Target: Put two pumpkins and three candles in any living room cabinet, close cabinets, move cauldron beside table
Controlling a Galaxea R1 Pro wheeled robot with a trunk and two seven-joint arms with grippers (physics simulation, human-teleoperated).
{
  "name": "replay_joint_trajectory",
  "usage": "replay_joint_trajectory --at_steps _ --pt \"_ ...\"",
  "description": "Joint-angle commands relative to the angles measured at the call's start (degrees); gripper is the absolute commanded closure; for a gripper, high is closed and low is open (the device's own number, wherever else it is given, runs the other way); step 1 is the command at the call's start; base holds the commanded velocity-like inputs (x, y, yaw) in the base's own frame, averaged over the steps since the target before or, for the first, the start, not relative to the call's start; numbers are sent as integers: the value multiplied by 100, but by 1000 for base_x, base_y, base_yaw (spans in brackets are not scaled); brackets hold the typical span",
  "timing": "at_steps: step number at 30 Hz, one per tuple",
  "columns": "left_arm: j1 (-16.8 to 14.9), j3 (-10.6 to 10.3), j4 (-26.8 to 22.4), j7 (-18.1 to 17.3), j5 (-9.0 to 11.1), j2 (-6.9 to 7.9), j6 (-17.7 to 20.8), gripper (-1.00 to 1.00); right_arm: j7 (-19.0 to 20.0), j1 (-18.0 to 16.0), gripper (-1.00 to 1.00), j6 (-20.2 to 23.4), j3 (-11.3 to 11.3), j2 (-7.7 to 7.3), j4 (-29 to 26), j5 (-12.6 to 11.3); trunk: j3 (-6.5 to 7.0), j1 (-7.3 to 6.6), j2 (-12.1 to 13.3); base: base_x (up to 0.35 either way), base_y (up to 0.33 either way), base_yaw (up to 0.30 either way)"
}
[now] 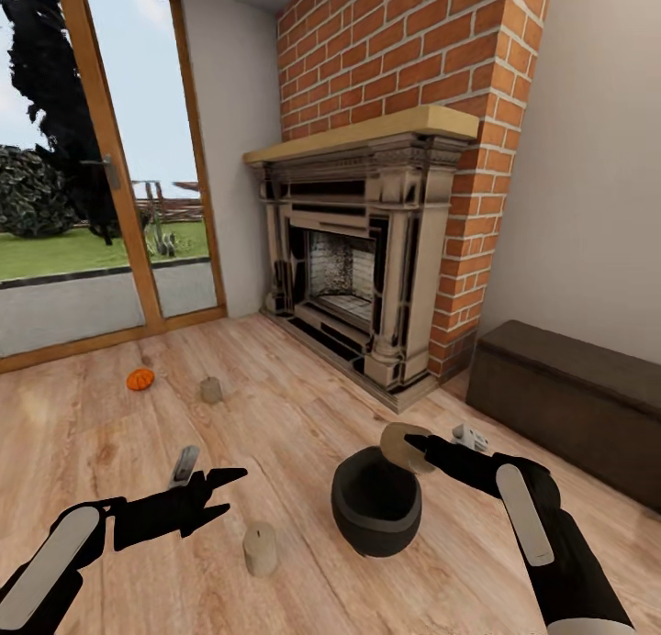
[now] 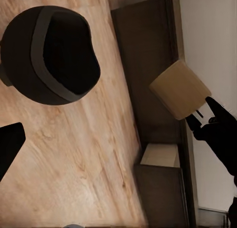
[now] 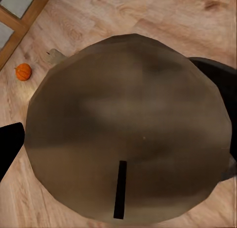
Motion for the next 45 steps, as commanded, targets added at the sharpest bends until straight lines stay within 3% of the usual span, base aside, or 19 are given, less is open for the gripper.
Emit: replay_joint_trajectory --at_steps 1,12,45 --pt "-3 -5 -3 37 44 4 8 -100 18 -4 100 28 -8 1 7 4 -1 -1 -3 0 40 -257" --pt "-3 -5 -3 37 45 12 8 -100 21 -4 100 28 -288 0 55 -4 53 -1 -3 0 27 -257" --pt "-3 -5 -3 37 42 10 8 -100 28 -2 100 28 -342 7 194 -5 220 -1 -3 106 228 -257"
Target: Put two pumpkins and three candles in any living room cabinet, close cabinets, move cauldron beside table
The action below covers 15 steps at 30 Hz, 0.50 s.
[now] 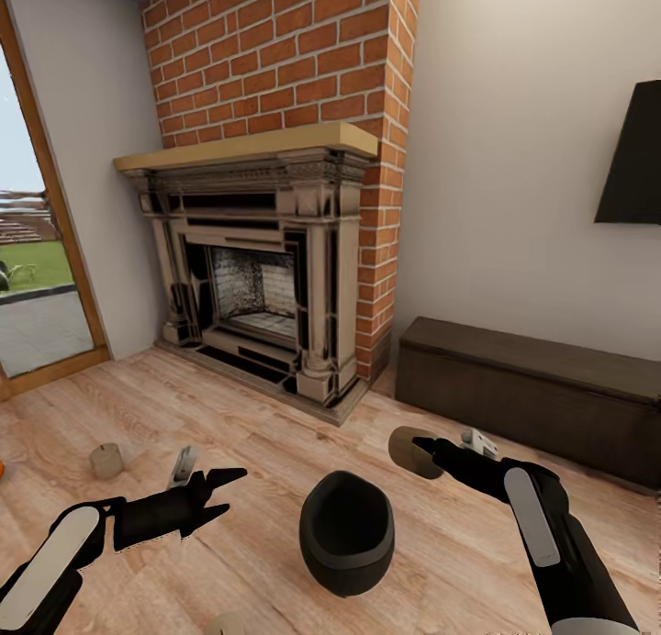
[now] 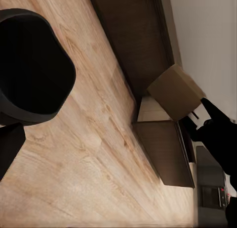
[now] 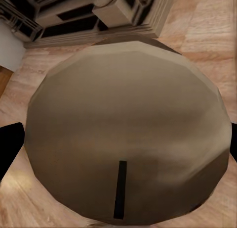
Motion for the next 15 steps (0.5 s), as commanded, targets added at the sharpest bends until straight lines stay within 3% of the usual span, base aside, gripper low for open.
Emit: replay_joint_trajectory --at_steps 1,5,15 --pt "-2 -5 -1 37 48 6 7 -100 19 -6 100 31 -9 3 -3 13 -1 0 -3 85 274 -257" --pt "-2 -5 -1 37 50 7 7 -100 19 -6 100 31 -9 4 -3 13 11 0 -3 78 276 -159" --pt "-2 -5 -1 37 51 0 7 -100 19 -5 100 31 -9 1 -3 13 13 0 -3 21 276 -24"
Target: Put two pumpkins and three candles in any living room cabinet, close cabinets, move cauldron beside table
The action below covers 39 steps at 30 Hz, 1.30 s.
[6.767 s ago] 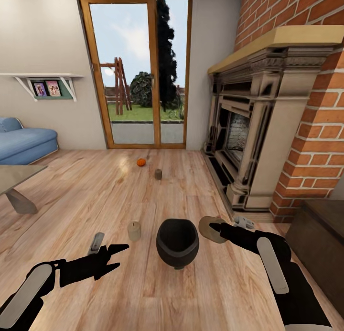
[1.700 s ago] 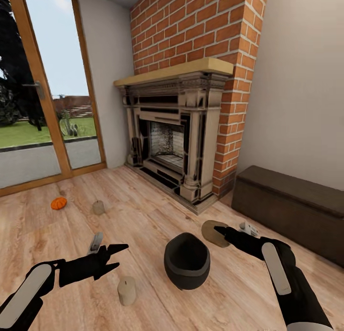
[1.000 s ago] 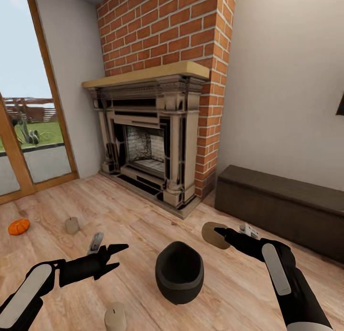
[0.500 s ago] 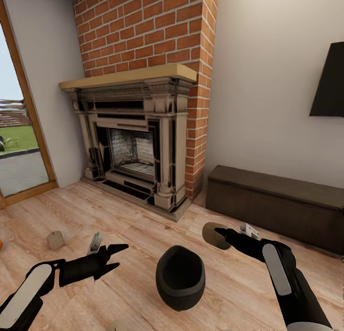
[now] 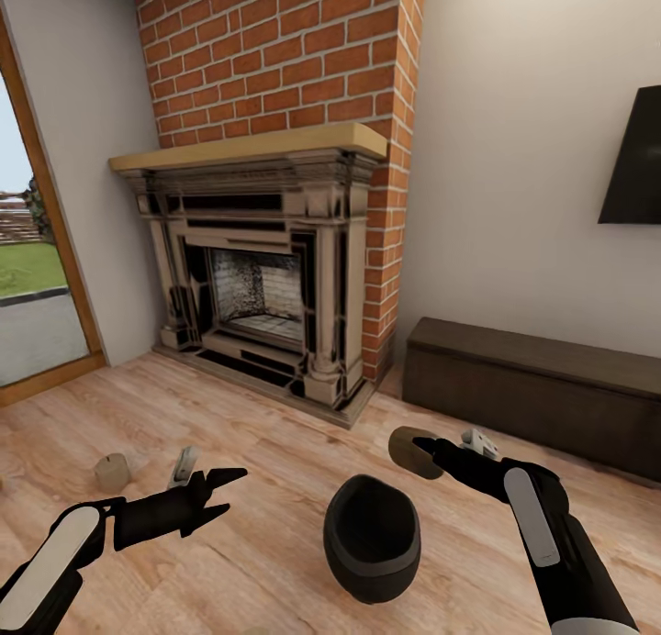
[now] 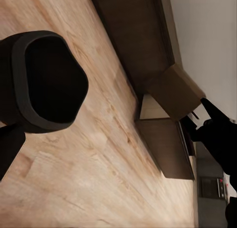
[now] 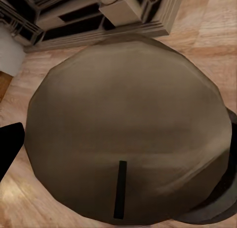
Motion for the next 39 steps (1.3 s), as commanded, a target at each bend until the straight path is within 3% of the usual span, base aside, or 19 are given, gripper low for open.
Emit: replay_joint_trajectory --at_steps 1,22,29,39 --pt "-3 -6 -2 37 47 3 7 -100 19 -6 100 30 -9 3 -4 2 -6 0 -3 111 163 -94" --pt "-3 -6 -2 37 45 6 6 -100 2 -7 100 30 -17 0 -35 18 -6 0 -3 58 -19 -9" --pt "-3 -6 -2 37 45 11 7 -100 6 -6 100 30 -196 1 -30 12 -6 0 -3 -23 -3 0" --pt "-3 -6 -2 37 45 3 6 -100 1 -7 100 31 -226 5 -18 11 -6 0 -3 -49 -42 0"
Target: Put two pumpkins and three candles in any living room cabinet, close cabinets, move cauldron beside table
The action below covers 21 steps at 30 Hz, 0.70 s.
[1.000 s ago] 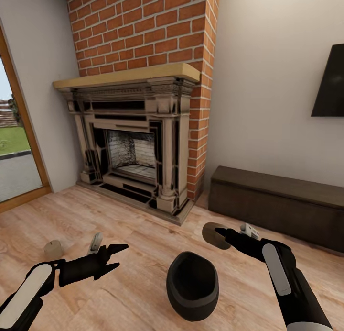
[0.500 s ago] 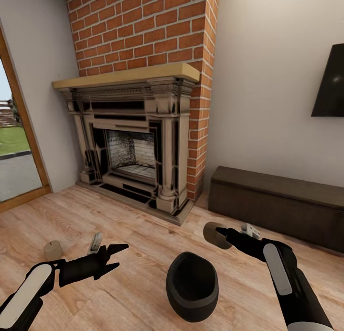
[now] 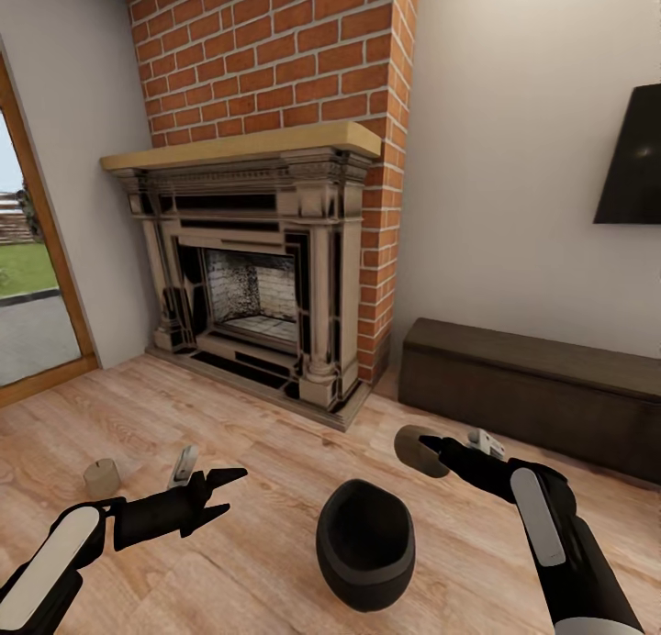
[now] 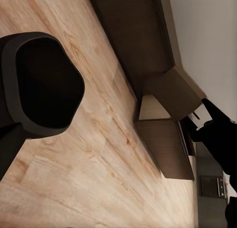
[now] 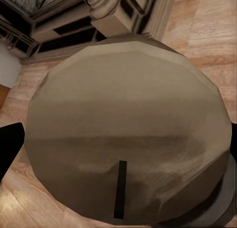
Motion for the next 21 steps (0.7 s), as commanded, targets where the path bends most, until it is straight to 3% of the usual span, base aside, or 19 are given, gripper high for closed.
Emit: replay_joint_trajectory --at_steps 1,6,9,11,14,19,21 --pt "-3 -6 -3 37 43 4 8 -100 17 -4 100 27 -10 1 -1 9 -6 -2 -3 -60 -55 0" --pt "-3 -4 0 59 35 3 8 -100 -39 -3 100 20 -96 -7 159 16 -6 -2 -3 -18 -16 0" --pt "-3 1 98 73 20 3 3 -100 -19 -1 100 12 -455 -2 507 23 -6 -2 -3 -2 -2 0" --pt "-9 6 204 77 -105 -3 0 -100 0 -2 100 12 -686 -6 627 26 -6 -2 -3 0 0 0" --pt "-9 12 236 73 -281 -15 0 -100 7 -4 100 10 -761 -6 634 26 -73 6 -7 0 0 0" --pt "-12 12 253 93 -332 -15 -20 -100 10 -3 100 9 -807 -8 575 23 -183 19 -14 0 0 0" --pt "-11 12 274 105 -380 -9 -38 -100 15 -4 100 33 -962 -8 425 25 -228 24 -16 0 0 0"
